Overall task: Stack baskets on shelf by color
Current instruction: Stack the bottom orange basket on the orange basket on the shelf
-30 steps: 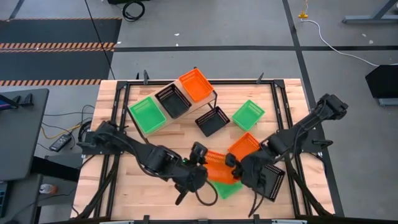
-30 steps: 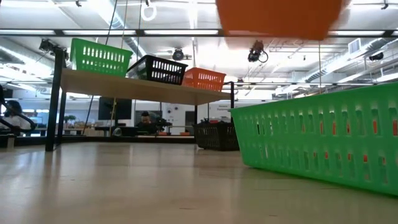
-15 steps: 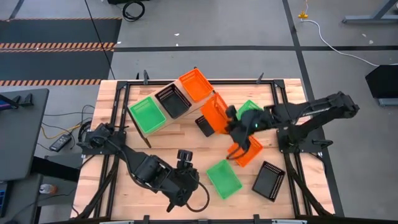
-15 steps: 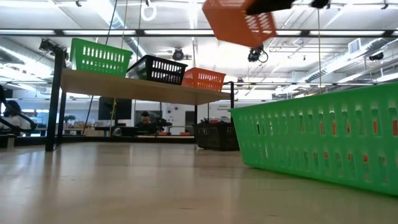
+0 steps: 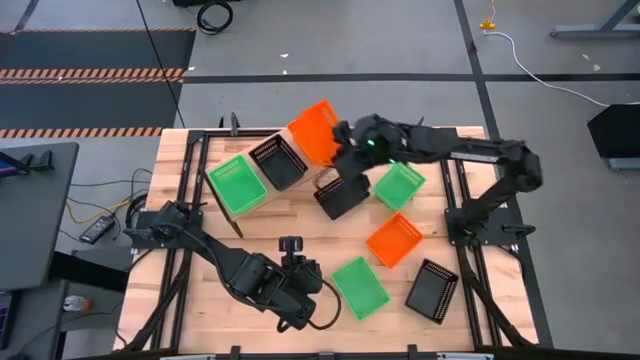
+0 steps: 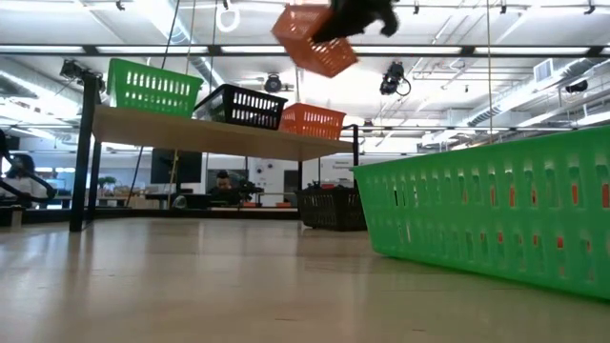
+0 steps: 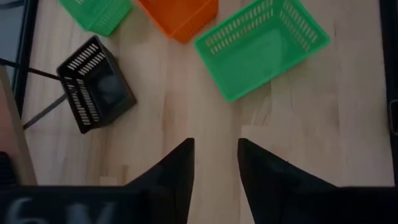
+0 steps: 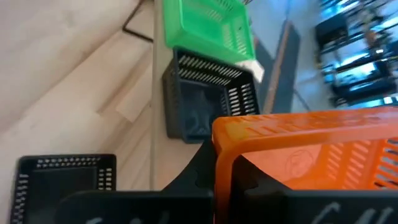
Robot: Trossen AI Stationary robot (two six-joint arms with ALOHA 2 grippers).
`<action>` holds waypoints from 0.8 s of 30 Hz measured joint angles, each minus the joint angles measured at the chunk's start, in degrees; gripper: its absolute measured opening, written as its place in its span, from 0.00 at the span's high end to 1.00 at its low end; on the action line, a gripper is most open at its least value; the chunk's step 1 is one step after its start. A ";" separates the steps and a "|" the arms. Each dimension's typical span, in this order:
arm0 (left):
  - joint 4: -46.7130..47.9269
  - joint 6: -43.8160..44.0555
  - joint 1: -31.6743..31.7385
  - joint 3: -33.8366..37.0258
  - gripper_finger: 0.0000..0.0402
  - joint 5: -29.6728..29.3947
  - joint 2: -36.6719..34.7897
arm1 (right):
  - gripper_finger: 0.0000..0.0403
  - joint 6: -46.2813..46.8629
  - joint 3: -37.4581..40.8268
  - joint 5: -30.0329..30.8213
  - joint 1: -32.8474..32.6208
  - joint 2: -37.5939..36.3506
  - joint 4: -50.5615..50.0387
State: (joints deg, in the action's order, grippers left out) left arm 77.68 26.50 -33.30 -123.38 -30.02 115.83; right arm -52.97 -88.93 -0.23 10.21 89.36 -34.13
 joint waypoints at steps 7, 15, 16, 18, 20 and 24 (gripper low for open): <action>-0.16 2.77 -0.41 0.05 0.70 -0.06 0.68 | 0.98 -2.90 -10.66 -0.55 4.50 10.93 -9.21; -0.25 4.79 -0.75 0.05 0.70 -0.22 0.67 | 0.98 -2.87 -15.01 -0.90 8.71 14.78 -14.05; -0.25 4.81 -0.90 0.05 0.70 -0.22 0.65 | 0.98 -2.81 -14.99 -0.89 8.97 14.78 -14.65; -0.25 4.81 -1.12 0.05 0.70 -0.17 0.67 | 0.98 -2.81 -14.99 -1.05 9.41 14.69 -15.58; -0.27 4.83 -1.13 0.05 0.70 -0.15 0.65 | 0.98 -2.77 -15.00 -1.40 9.80 14.67 -16.73; -0.54 5.32 -1.00 0.05 0.70 -0.19 0.65 | 0.98 -2.73 -14.88 -1.55 10.37 14.67 -17.25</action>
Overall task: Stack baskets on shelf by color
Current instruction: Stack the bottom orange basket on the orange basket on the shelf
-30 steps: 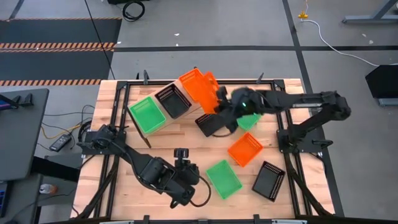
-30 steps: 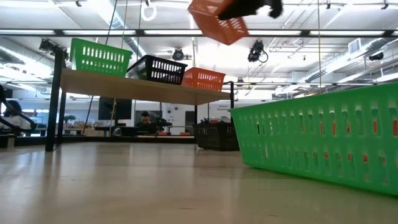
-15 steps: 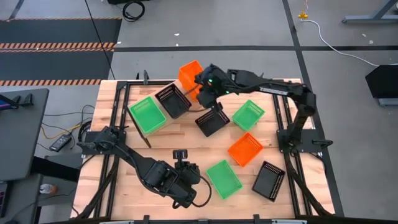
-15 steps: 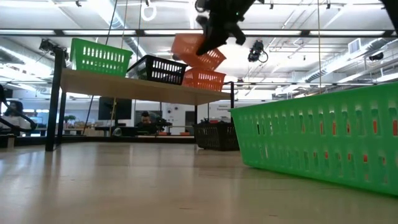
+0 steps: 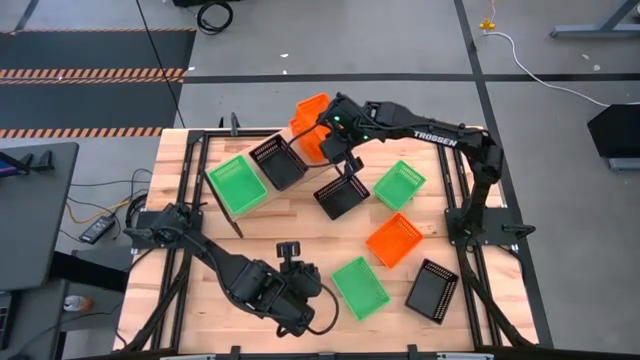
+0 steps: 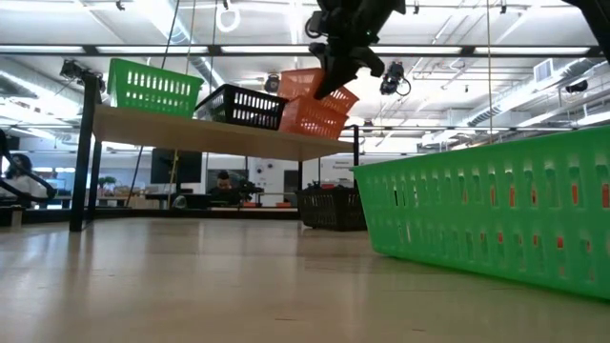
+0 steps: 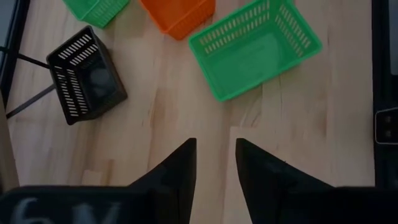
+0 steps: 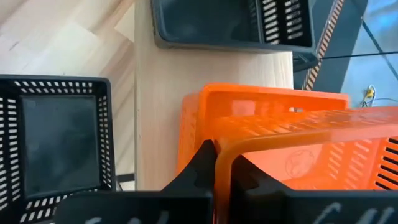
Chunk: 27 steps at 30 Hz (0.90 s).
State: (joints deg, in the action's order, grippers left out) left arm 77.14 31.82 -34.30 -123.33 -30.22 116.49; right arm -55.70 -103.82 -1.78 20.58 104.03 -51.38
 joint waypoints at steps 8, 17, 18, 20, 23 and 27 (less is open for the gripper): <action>-0.06 0.58 0.37 0.00 0.70 0.02 0.00 | 0.96 0.63 0.38 0.02 0.20 0.00 0.25; -0.04 0.60 0.36 0.00 0.70 0.00 0.00 | 0.89 0.66 0.42 0.21 -0.27 0.00 0.39; -0.04 0.62 0.36 0.00 0.70 0.00 0.00 | 0.87 0.66 0.42 0.23 -0.39 0.00 0.50; -0.12 0.61 0.36 0.00 0.70 0.00 0.00 | 0.83 1.38 0.18 0.25 -0.66 0.00 0.55; -0.51 0.62 0.36 0.00 0.70 0.00 0.00 | 0.77 3.40 -0.90 0.31 -1.27 -0.02 1.25; -1.43 0.77 0.37 0.00 0.70 0.00 0.01 | 0.70 5.53 -3.04 0.28 -2.47 -0.04 1.08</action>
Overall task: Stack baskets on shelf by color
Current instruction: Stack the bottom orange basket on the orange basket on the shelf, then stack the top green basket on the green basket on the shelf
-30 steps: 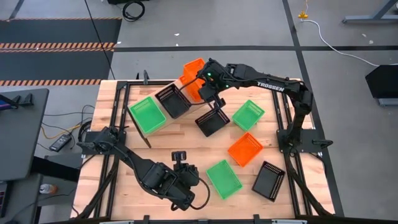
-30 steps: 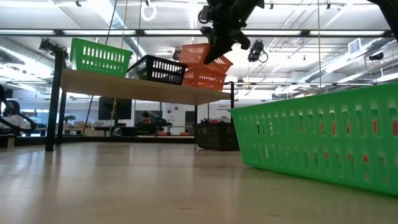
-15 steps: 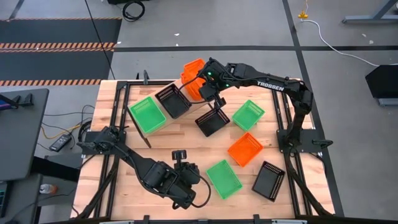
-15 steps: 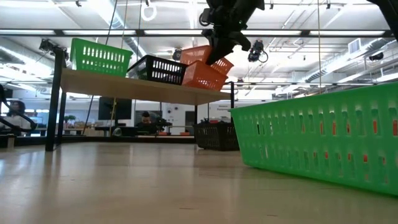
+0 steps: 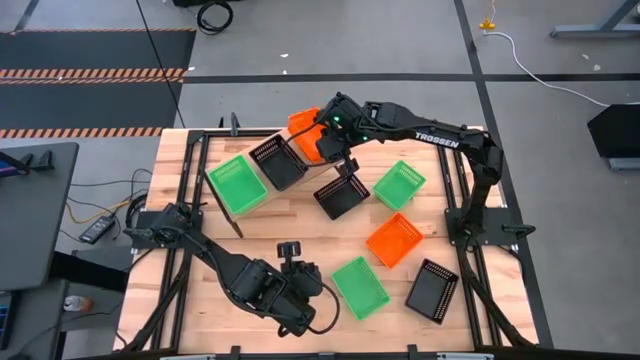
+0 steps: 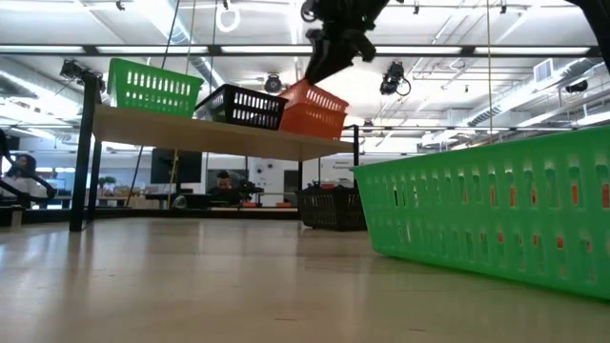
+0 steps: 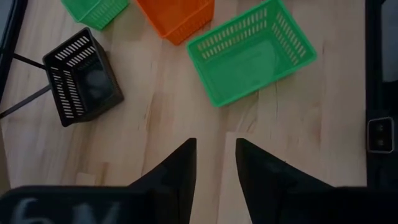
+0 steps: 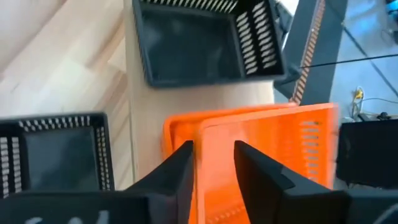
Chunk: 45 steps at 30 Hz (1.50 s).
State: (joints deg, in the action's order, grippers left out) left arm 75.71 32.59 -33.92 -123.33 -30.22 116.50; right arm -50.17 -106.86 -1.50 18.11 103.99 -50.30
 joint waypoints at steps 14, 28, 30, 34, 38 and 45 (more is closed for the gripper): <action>-9.04 -7.86 3.51 0.01 0.70 -1.23 4.68 | 0.64 12.77 -7.07 1.89 -2.59 -0.19 -13.54; -19.74 -15.37 6.43 0.23 0.70 -5.70 9.52 | 0.64 28.99 -7.27 0.31 -2.54 -7.45 -37.59; -23.52 -16.38 6.86 2.27 0.71 -6.10 9.93 | 0.64 30.23 -7.27 -0.32 -2.18 -9.33 -37.78; -37.34 -19.43 7.89 10.47 0.71 -2.81 9.94 | 0.64 33.96 -7.31 -0.56 -1.50 -12.76 -38.96; -44.88 -20.01 9.70 15.74 0.71 0.50 10.00 | 0.64 37.57 -6.55 -0.65 -1.49 -15.44 -39.45; -49.90 -21.42 12.49 19.40 0.71 0.90 9.89 | 0.64 43.52 4.96 -0.60 -2.96 -22.14 -39.59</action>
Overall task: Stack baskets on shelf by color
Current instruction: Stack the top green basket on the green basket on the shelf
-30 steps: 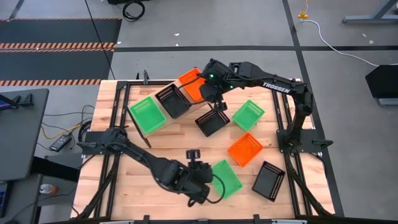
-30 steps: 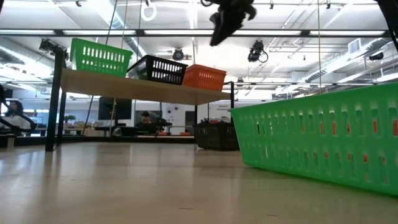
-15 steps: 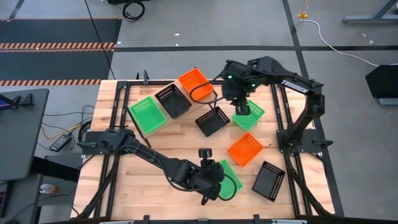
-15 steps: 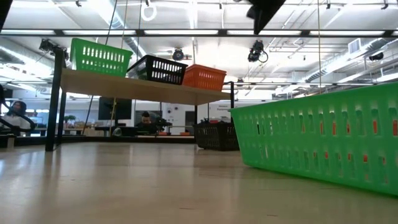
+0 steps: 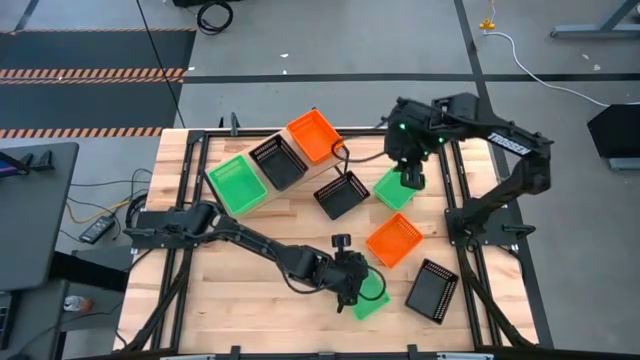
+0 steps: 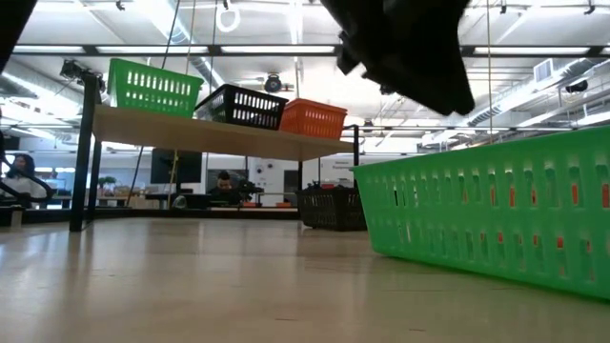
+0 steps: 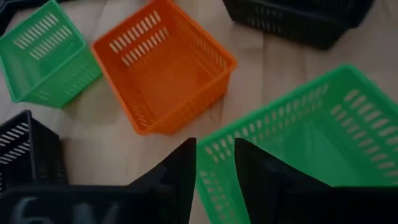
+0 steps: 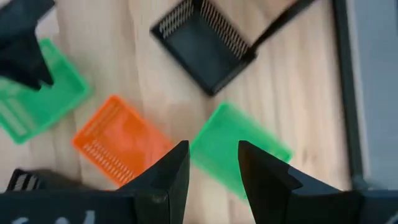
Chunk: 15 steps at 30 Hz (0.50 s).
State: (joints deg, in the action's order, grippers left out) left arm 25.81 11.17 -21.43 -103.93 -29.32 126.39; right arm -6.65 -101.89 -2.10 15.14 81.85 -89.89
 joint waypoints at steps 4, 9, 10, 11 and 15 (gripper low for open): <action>-5.11 -2.75 1.18 1.76 0.71 0.96 0.00 | 0.64 5.00 10.33 0.07 -1.99 -5.09 0.31; -9.84 -7.40 3.30 2.57 0.71 4.82 -0.04 | 0.64 13.41 23.58 0.04 -5.53 -10.57 3.55; -10.96 -8.05 3.75 2.57 0.71 5.21 -0.04 | 0.64 14.65 26.07 0.06 -6.16 -11.54 5.29; -12.16 -8.82 4.17 2.57 0.71 5.68 -0.04 | 0.64 15.79 28.60 0.19 -6.70 -12.50 7.55; -14.43 -10.43 5.33 2.55 0.71 8.58 -0.29 | 0.64 20.26 37.78 0.47 -8.22 -15.56 19.64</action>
State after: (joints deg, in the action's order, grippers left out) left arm 11.39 0.75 -16.10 -101.38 -20.74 126.09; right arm 13.61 -64.11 -1.63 6.92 66.30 -70.25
